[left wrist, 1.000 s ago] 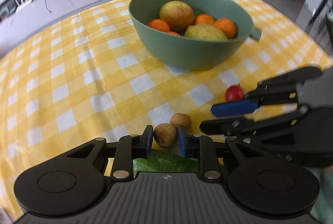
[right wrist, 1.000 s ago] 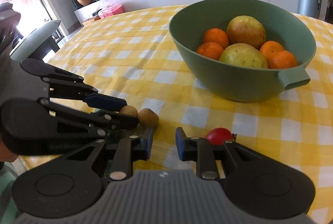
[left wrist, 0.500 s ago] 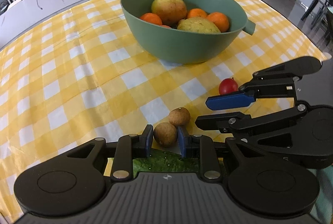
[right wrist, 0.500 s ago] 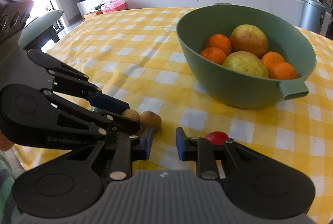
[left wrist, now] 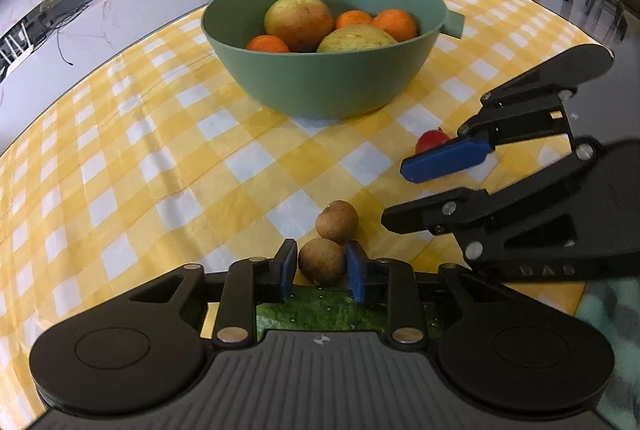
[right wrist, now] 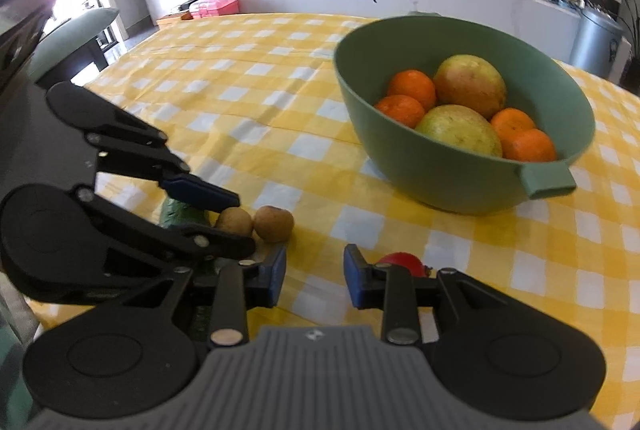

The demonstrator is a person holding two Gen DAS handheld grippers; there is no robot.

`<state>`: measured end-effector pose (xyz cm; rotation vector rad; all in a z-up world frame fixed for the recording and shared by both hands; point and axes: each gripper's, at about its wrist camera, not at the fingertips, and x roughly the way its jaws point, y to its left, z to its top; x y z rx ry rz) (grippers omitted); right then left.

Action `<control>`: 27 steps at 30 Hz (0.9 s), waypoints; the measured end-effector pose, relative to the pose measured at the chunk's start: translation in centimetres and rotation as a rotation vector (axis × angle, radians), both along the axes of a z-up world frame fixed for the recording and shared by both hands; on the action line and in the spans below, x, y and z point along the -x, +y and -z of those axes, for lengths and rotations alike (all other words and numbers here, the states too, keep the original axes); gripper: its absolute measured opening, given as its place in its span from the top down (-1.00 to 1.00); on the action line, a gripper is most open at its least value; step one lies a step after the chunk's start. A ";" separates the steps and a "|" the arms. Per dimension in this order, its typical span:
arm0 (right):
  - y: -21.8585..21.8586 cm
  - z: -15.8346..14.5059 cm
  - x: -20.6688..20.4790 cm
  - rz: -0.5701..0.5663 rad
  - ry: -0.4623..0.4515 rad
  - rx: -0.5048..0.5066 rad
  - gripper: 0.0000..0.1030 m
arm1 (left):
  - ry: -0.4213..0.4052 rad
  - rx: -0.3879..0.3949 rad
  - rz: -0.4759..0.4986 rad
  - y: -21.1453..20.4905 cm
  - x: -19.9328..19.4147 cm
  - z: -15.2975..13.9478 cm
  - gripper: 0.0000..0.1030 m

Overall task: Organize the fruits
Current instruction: 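Grasp a brown kiwi with the left gripper while the right gripper grasps the other kiwi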

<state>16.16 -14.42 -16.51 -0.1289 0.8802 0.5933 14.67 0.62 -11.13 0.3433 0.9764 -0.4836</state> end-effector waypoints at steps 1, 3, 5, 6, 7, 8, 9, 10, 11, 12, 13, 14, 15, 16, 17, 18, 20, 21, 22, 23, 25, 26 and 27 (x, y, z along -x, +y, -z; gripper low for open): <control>0.1 0.0 0.1 -0.007 -0.010 0.005 0.46 | 0.004 0.010 -0.001 0.1 0.0 0.0 0.44; 0.3 -0.1 0.1 -0.017 -0.030 0.012 0.47 | 0.007 0.016 -0.010 0.2 -0.1 -0.1 0.45; 0.3 -0.1 0.0 -0.022 -0.035 0.015 0.47 | 0.007 0.016 -0.018 0.3 -0.1 -0.1 0.45; 0.3 0.0 -0.1 -0.025 -0.031 0.010 0.47 | 0.008 0.018 -0.029 0.4 -0.2 -0.2 0.45; 0.3 0.0 -0.2 -0.026 -0.023 0.002 0.46 | 0.010 0.028 -0.049 0.7 -0.3 -0.3 0.45; 0.2 0.1 -0.3 -0.027 -0.014 -0.008 0.46 | 0.016 0.044 -0.071 1.0 -0.5 -0.4 0.45; 0.2 0.1 -0.4 -0.028 -0.008 -0.016 0.46 | 0.027 0.074 -0.100 1.6 -0.8 -0.6 0.45; 0.2 0.1 -0.3 -0.031 -0.009 -0.019 0.46 | 0.038 0.103 -0.126 2.2 -1.0 -0.8 0.45; 0.3 0.0 -0.3 -0.038 -0.015 -0.021 0.45 | 0.050 0.145 -0.160 2.9 -1.2 -1.0 0.45; 0.4 0.0 -0.1 -0.048 -0.022 -0.021 0.45 | 0.054 0.169 -0.179 3.3 -1.4 -1.2 0.45; 0.6 0.0 0.0 -0.060 -0.031 -0.018 0.45 | 0.055 0.187 -0.194 3.7 -1.5 -1.4 0.45; 0.9 -0.1 0.2 -0.076 -0.043 -0.012 0.44 | 0.053 0.196 -0.201 3.8 -1.6 -1.5 0.45; 1.3 -0.1 0.3 -0.094 -0.056 -0.003 0.43 | 0.051 0.197 -0.203 3.8 -1.7 -1.5 0.45; 1.7 0.0 0.4 -0.109 -0.067 0.006 0.43 | 0.050 0.194 -0.205 3.7 -1.7 -1.6 0.45; 2.1 0.1 0.5 -0.125 -0.080 0.019 0.43 | 0.050 0.190 -0.208 3.6 -1.7 -1.6 0.45; 2.5 0.1 0.5 -0.134 -0.087 0.029 0.43 | 0.051 0.186 -0.212 3.5 -1.7 -1.5 0.45; 3.0 0.4 0.3 -0.141 -0.092 0.045 0.43 | 0.049 0.183 -0.222 3.5 -1.8 -1.5 0.45; 3.2 0.4 0.1 -0.140 -0.093 0.047 0.43 | 0.049 0.184 -0.227 3.5 -1.8 -1.5 0.45; 3.2 0.5 0.0 -0.140 -0.091 0.046 0.43 | 0.049 0.186 -0.234 3.6 -1.8 -1.5 0.45; 3.3 0.6 -0.2 -0.139 -0.085 0.045 0.44 | 0.048 0.188 -0.242 3.7 -1.9 -1.5 0.45; 3.3 0.8 -0.4 -0.137 -0.077 0.044 0.44 | 0.048 0.190 -0.252 3.8 -2.1 -1.4 0.45; 3.4 0.9 -0.4 -0.139 -0.072 0.041 0.44 | 0.049 0.192 -0.257 3.8 -2.1 -1.4 0.45; 3.4 1.0 -0.5 -0.139 -0.066 0.038 0.44 | 0.047 0.192 -0.262 3.8 -2.2 -1.4 0.45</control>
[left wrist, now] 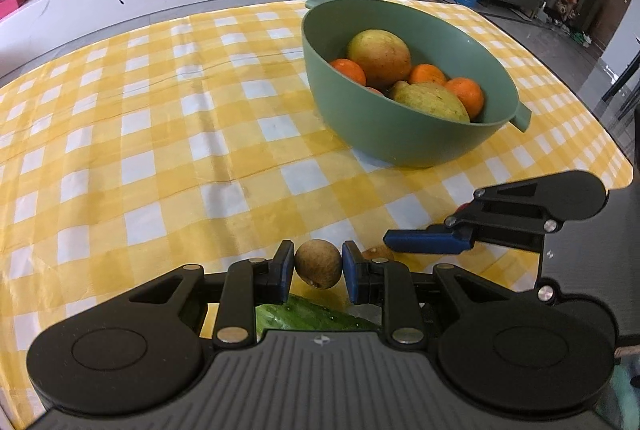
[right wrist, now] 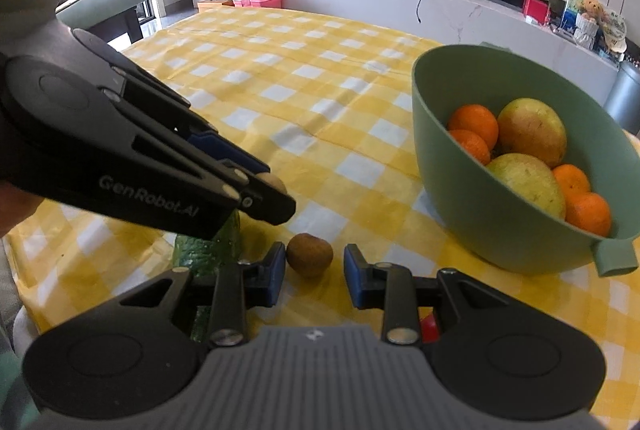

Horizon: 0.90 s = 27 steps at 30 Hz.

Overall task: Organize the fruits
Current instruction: 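Grasp a brown kiwi with the left gripper while the right gripper grasps the other kiwi, then carry both kiwis over the green colander and open both grippers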

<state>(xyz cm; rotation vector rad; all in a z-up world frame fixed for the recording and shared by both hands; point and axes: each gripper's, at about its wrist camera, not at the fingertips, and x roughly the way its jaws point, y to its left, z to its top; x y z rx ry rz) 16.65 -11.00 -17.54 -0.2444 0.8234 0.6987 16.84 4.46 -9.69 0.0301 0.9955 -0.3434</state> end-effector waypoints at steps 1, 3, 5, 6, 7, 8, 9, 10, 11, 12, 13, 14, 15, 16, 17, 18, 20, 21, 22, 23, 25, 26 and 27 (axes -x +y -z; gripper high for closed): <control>0.0 0.1 0.0 -0.001 0.003 -0.001 0.45 | -0.001 -0.002 -0.005 0.0 -0.1 0.0 0.45; 0.2 0.0 0.0 -0.008 0.001 -0.002 0.58 | -0.002 -0.005 -0.017 0.0 -0.1 -0.1 0.45; 0.2 -0.2 0.2 -0.003 -0.012 0.005 0.58 | -0.010 -0.002 -0.028 0.1 -0.1 -0.3 0.45; 0.2 -0.3 0.2 0.002 -0.015 0.004 0.58 | -0.014 0.001 -0.032 0.0 0.0 -0.5 0.45; 0.0 -0.5 0.3 0.006 -0.014 -0.005 0.58 | -0.022 0.003 -0.039 0.0 0.0 -0.7 0.45; -0.1 -0.8 0.4 0.011 -0.017 -0.015 0.58 | -0.032 0.008 -0.045 0.1 0.1 -1.0 0.45; -0.3 -1.0 0.5 0.016 -0.024 -0.020 0.58 | -0.041 0.013 -0.050 0.0 0.1 -1.2 0.45; -0.4 -1.3 0.6 0.021 -0.032 -0.023 0.59 | -0.052 0.021 -0.059 0.1 0.2 -1.6 0.45; -0.6 -1.6 0.8 0.030 -0.041 -0.026 0.59 | -0.061 0.026 -0.066 0.1 0.2 -1.8 0.45; -0.8 -1.9 0.9 0.038 -0.047 -0.030 0.59 | -0.071 0.029 -0.074 0.1 0.3 -2.1 0.45; -1.0 -2.2 1.1 0.050 -0.052 -0.034 0.59 | -0.078 0.033 -0.085 0.0 0.3 -2.4 0.45; -1.3 -2.6 1.2 0.062 -0.057 -0.038 0.59 | -0.086 0.036 -0.094 0.0 0.4 -2.7 0.45; -1.6 -3.0 1.4 0.073 -0.062 -0.043 0.59 | -0.096 0.041 -0.099 -0.2 0.4 -3.1 0.45; -1.8 -3.3 1.5 0.082 -0.069 -0.048 0.59 | -0.106 0.045 -0.103 -0.3 0.4 -3.4 0.45; -2.1 -3.8 1.7 0.093 -0.078 -0.051 0.59 | -0.114 0.049 -0.107 -0.5 0.5 -3.7 0.45; -2.4 -4.2 1.9 0.102 -0.088 -0.051 0.59 | -0.121 0.054 -0.111 -0.7 0.5 -4.0 0.45; -2.8 -5.1 2.2 0.118 -0.111 -0.044 0.59 | -0.133 0.062 -0.124 -1.1 0.5 -4.6 0.45; -3.1 -5.6 2.4 0.125 -0.124 -0.039 0.59 | -0.138 0.064 -0.129 -1.4 0.5 -4.9 0.45; -3.3 -6.1 2.6 0.130 -0.137 -0.035 0.59 | -0.146 0.068 -0.133 -1.7 0.4 -5.3 0.45; -3.5 -6.5 2.6 0.133 -0.148 -0.034 0.59 | -0.152 0.072 -0.134 -2.0 0.4 -5.6 0.45; -4.0 -7.3 2.6 0.139 -0.165 -0.028 0.59 | -0.163 0.079 -0.133 -2.7 0.4 -6.2 0.45; -4.2 -7.7 2.6 0.143 -0.172 -0.021 0.59 | -0.171 0.079 -0.131 -3.2 0.4 -6.5 0.45; -4.4 -8.1 2.4 0.148 -0.179 -0.013 0.59 | -0.178 0.077 -0.130 -3.6 0.4 -6.8 0.45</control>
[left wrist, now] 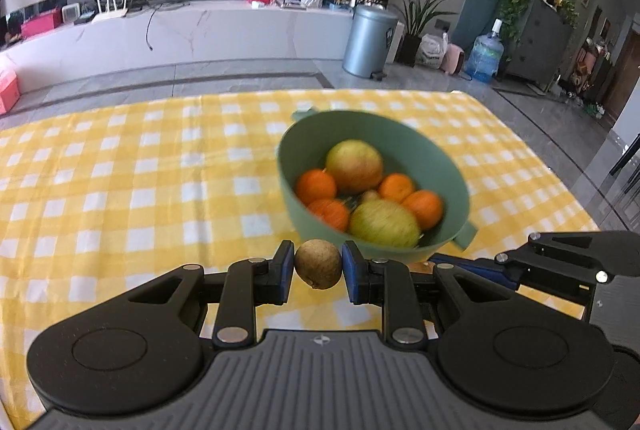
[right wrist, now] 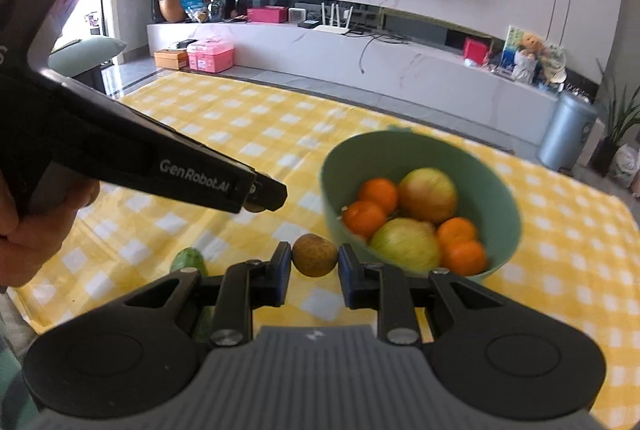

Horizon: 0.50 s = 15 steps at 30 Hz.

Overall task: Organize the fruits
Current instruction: 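Carry both kiwis over the green colander and open both grippers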

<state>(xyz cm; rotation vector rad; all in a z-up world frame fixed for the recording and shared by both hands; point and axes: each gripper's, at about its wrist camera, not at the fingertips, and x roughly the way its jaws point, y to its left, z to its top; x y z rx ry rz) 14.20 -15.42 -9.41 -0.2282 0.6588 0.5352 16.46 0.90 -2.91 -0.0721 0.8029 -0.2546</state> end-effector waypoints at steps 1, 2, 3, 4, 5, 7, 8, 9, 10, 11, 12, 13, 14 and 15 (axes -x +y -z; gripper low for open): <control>-0.3 -0.4 -0.1 0.004 -0.006 0.008 0.59 | -0.006 -0.001 0.001 -0.4 -0.1 -0.3 0.45; -0.5 -0.7 -0.3 0.008 -0.012 0.014 0.59 | -0.009 0.001 0.002 -0.7 -0.1 -0.4 0.45; -0.8 -1.1 -0.5 0.011 -0.018 0.022 0.59 | -0.010 0.005 0.001 -0.9 -0.1 -0.4 0.45; -1.0 -1.4 -0.6 0.011 -0.028 0.035 0.59 | -0.008 0.012 0.000 -1.1 -0.2 -0.5 0.45; -1.3 -1.8 -0.7 0.009 -0.040 0.050 0.59 | -0.004 0.021 -0.002 -1.1 -0.4 -0.4 0.45; -1.9 -2.2 -1.2 0.014 -0.072 0.087 0.59 | 0.011 0.042 -0.008 -1.3 -0.8 -0.2 0.45; -2.2 -2.2 -1.6 0.025 -0.083 0.094 0.59 | 0.029 0.048 -0.010 -1.5 -1.4 0.0 0.45; -2.6 -2.1 -2.2 0.042 -0.081 0.087 0.59 | 0.036 0.044 -0.012 -1.8 -1.8 -0.1 0.45; -3.0 -2.0 -2.8 0.059 -0.073 0.070 0.59 | 0.031 0.035 -0.012 -2.1 -2.1 -0.2 0.45; -3.4 -1.8 -3.5 0.080 -0.061 0.048 0.59 | 0.023 0.025 -0.005 -2.6 -2.5 -0.4 0.45; -3.8 -1.6 -4.1 0.103 -0.053 0.028 0.59 | 0.017 0.021 0.004 -2.9 -2.7 -0.5 0.45; -4.1 -1.3 -4.5 0.121 -0.049 0.016 0.59 | 0.010 0.022 0.014 -3.2 -3.0 -0.5 0.45; -4.3 -0.9 -4.8 0.134 -0.045 0.005 0.59 | 0.009 0.021 0.020 -3.7 -3.4 -0.4 0.45; -4.5 -0.5 -5.0 0.141 -0.042 -0.002 0.59 | 0.010 0.018 0.021 -3.9 -3.8 -0.3 0.45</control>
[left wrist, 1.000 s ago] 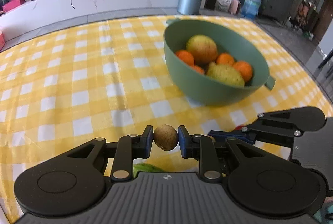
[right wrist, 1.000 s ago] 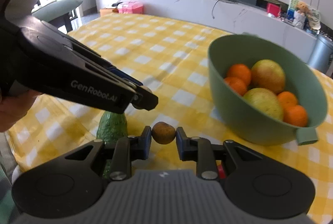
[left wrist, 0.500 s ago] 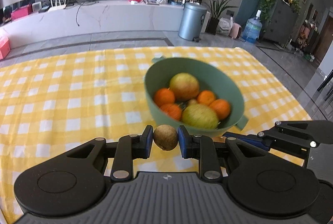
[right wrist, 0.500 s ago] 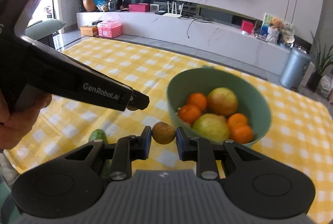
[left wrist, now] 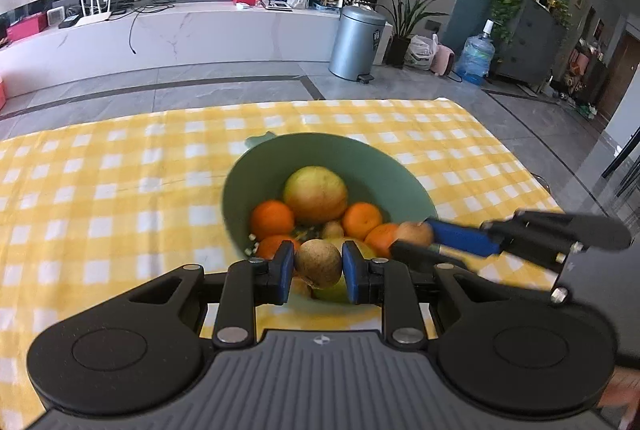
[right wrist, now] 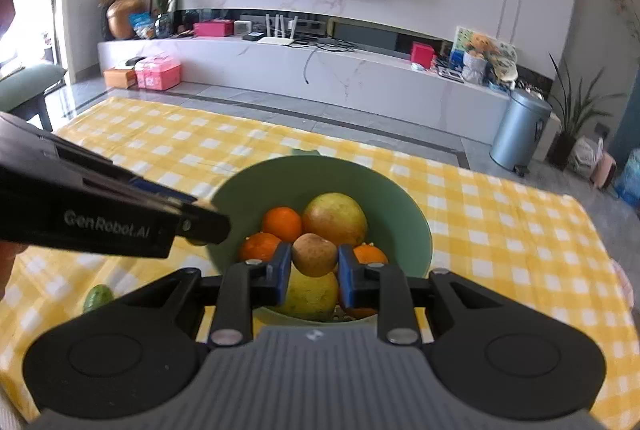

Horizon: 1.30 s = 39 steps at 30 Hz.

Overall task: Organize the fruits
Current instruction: 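Carry both kiwis over the green colander and open both grippers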

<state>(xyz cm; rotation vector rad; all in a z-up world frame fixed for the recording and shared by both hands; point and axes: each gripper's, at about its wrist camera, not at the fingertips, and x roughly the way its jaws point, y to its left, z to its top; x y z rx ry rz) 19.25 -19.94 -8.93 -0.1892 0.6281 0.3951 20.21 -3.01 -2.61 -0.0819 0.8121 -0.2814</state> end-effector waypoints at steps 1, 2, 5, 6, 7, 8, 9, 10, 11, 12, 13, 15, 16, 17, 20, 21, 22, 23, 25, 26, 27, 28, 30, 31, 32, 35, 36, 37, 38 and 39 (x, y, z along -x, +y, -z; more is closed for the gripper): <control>-0.1 0.4 -0.2 0.002 0.002 -0.002 0.59 | 0.004 -0.003 0.001 -0.3 -0.6 0.2 0.45; -0.1 0.9 -0.4 0.002 0.007 0.000 0.59 | 0.010 -0.001 0.000 -0.5 -1.0 0.5 0.45; -0.1 1.9 -1.3 0.012 0.019 0.004 0.59 | 0.025 0.014 -0.003 -0.7 -2.1 1.5 0.45; -0.2 2.3 -1.6 0.018 0.022 0.003 0.59 | 0.027 0.020 -0.001 -0.6 -2.3 1.8 0.45; -0.3 2.5 -1.8 0.023 0.024 0.000 0.59 | 0.028 0.028 0.003 -0.5 -2.6 2.1 0.45; -0.4 2.8 -2.0 0.027 0.025 -0.005 0.59 | 0.025 0.039 0.010 -0.4 -2.8 2.4 0.45; -0.5 2.9 -2.2 0.029 0.025 -0.009 0.59 | 0.024 0.048 0.014 -0.2 -2.9 2.6 0.45; -0.5 3.0 -2.3 0.031 0.023 -0.011 0.59 | 0.027 0.059 0.016 0.0 -3.0 2.9 0.45; -0.6 3.1 -2.4 0.032 0.020 -0.014 0.58 | 0.028 0.072 0.019 0.2 -3.1 3.0 0.45; -0.6 3.2 -2.5 0.032 0.015 -0.016 0.58 | 0.030 0.084 0.020 0.4 -3.3 3.3 0.45; -0.6 3.3 -2.7 0.032 0.010 -0.017 0.58 | 0.033 0.093 0.019 0.6 -3.5 3.5 0.45; -0.5 3.5 -2.9 0.028 0.002 -0.015 0.58 | 0.035 0.093 0.022 0.7 -3.9 3.9 0.45; -0.3 3.7 -3.1 0.026 0.000 -0.012 0.58 | 0.030 0.091 0.020 0.7 -4.0 4.0 0.45; -0.2 3.8 -3.3 0.025 0.000 -0.009 0.58 | 0.030 0.093 0.018 0.8 -4.2 4.1 0.45; 0.0 3.9 -4.0 0.024 -0.001 -0.004 0.58 | 0.035 0.101 0.017 0.9 -4.6 4.2 0.45; 0.1 4.0 -4.4 0.027 -0.001 -0.004 0.58 | 0.038 0.103 0.023 0.9 -4.7 4.3 0.45; 0.2 4.1 -4.8 0.031 0.001 -0.008 0.58 | 0.041 0.105 0.030 0.9 -4.8 4.4 0.45; 0.2 4.2 -5.3 0.034 0.004 -0.013 0.58 | 0.042 0.104 0.033 0.8 -4.9 4.5 0.45; 0.4 4.3 -5.9 0.036 0.014 -0.021 0.58 | 0.043 0.098 0.033 0.8 -5.0 4.8 0.45; 0.5 4.4 -6.1 0.034 0.017 -0.022 0.58 | 0.044 0.097 0.031 0.8 -5.1 5.0 0.45; 0.6 4.6 -6.2 0.032 0.020 -0.017 0.58 | 0.044 0.097 0.029 0.8 -5.2 5.1 0.45; 0.7 4.7 -6.2 0.030 0.023 -0.010 0.58 | 0.046 0.100 0.025 0.8 -5.3 5.3 0.45; 0.8 5.0 -6.3 0.025 0.031 0.002 0.58 | 0.054 0.117 0.021 1.0 -5.4 5.6 0.45; 0.9 5.1 -6.3 0.026 0.030 0.003 0.58 | 0.047 0.120 0.022 1.0 -5.4 5.6 0.45; 0.8 5.1 -6.4 0.026 0.031 0.003 0.58 | 0.046 0.120 0.023 1.0 -5.4 5.6 0.45; 0.8 5.2 -6.3 0.029 0.031 -0.001 0.57 | 0.041 0.125 0.019 1.0 -5.4 5.6 0.45; 0.8 5.2 -6.3 0.030 0.030 -0.001 0.57 | 0.041 0.127 0.018 1.1 -5.3 5.6 0.45; 0.8 5.3 -6.2 0.031 0.030 -0.001 0.57 | 0.042 0.129 0.019 1.1 -5.4 5.6 0.45; 0.8 5.2 -6.2 0.031 0.030 -0.002 0.57 | 0.045 0.135 0.019 1.1 -5.3 5.6 0.43; 0.8 5.3 -6.1 0.030 0.028 -0.002 0.57 | 0.047 0.142 0.017 1.3 -5.3 5.5 0.36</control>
